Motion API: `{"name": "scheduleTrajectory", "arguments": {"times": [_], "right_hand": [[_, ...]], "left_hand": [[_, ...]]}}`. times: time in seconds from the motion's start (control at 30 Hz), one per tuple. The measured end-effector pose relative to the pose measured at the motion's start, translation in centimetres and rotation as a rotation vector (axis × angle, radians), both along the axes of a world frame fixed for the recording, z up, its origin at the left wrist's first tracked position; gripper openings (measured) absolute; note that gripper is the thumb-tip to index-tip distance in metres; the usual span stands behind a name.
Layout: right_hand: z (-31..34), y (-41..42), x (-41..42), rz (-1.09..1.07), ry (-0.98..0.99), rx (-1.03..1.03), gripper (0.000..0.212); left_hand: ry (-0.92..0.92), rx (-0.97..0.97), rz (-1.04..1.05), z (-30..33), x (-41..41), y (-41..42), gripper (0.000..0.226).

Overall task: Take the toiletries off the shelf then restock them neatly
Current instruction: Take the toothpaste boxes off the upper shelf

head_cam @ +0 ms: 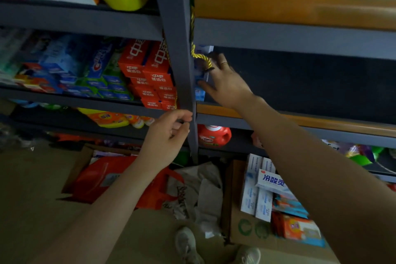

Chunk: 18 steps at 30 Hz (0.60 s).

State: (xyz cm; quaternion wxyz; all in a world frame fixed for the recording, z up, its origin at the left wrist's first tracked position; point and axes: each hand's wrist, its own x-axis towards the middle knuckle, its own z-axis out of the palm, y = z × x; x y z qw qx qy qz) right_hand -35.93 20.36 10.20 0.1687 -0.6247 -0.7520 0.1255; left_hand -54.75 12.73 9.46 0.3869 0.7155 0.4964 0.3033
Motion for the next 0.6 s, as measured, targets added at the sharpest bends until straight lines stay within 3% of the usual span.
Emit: {"name": "scheduleTrajectory", "arguments": {"times": [0.13, 0.2, 0.27, 0.4, 0.43, 0.53, 0.6], "right_hand": [[-0.9, 0.1, 1.0, 0.085, -0.181, 0.006, 0.048], [-1.4, -0.7, 1.9, 0.083, -0.071, 0.046, 0.052], [-1.6, -1.0, 2.2, 0.023, 0.257, 0.066, 0.042], [-1.6, 0.1, 0.6, -0.382, 0.908, -0.095, 0.017], [-1.6, 0.5, 0.0, -0.474, 1.069, -0.139, 0.019], [-1.1, 1.4, -1.3, -0.642, 1.668, -0.324, 0.054], [-0.8, 1.9, -1.3, -0.720, 1.872, -0.403, 0.060]], "left_hand": [[0.041, -0.006, -0.011, -0.4, -0.3, -0.1, 0.020], [0.030, -0.019, -0.008, -0.5, -0.3, -0.1, 0.020], [0.013, -0.032, -0.011, -0.6, 0.1, 0.0, 0.020], [-0.038, -0.061, -0.024, -0.6, 1.1, 0.2, 0.019], [-0.046, -0.064, -0.024, -0.6, 1.3, 0.1, 0.019], [-0.036, -0.056, -0.019, -0.7, 1.7, -0.1, 0.018], [-0.020, -0.050, -0.020, -0.7, 1.7, -0.3, 0.016]]}}
